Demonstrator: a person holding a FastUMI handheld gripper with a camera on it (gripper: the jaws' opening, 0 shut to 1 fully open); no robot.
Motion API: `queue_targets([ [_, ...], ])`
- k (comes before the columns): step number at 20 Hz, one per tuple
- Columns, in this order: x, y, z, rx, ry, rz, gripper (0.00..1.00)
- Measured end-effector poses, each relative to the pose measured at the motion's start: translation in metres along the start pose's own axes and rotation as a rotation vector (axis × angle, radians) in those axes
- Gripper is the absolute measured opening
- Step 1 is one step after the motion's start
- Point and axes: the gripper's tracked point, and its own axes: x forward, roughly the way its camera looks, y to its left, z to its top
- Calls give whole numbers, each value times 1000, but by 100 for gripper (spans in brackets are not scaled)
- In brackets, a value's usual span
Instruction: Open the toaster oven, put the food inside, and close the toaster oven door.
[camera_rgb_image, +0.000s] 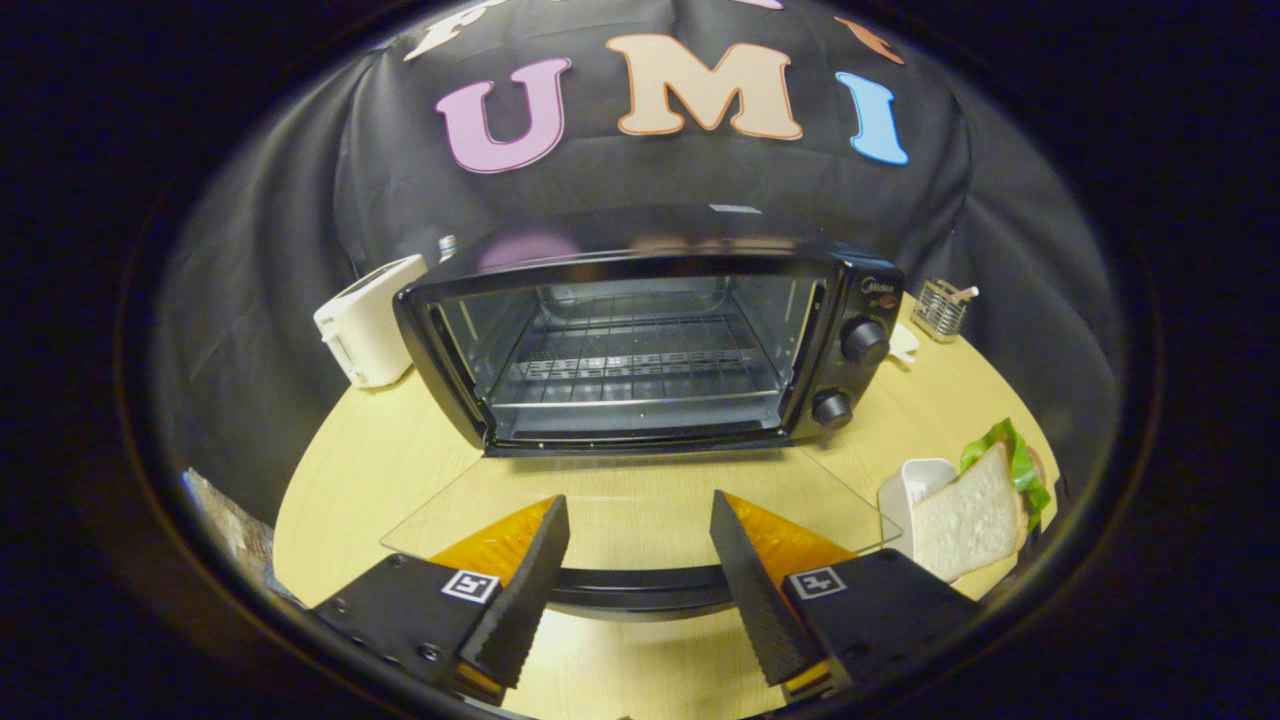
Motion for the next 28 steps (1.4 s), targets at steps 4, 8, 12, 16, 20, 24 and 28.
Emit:
queue_targets([
  [4,8,0,-17,-18,43,-7,89],
  [8,18,-1,-36,-16,100,-8,89],
  [12,23,-4,-54,-25,154,-4,89],
  [16,25,-5,-55,-17,159,-7,89],
  [20,25,-5,-53,-15,162,2,89],
  [24,13,-7,-47,32,210,24,88],
  [28,-13,-41,-27,50,204,-53,92],
])
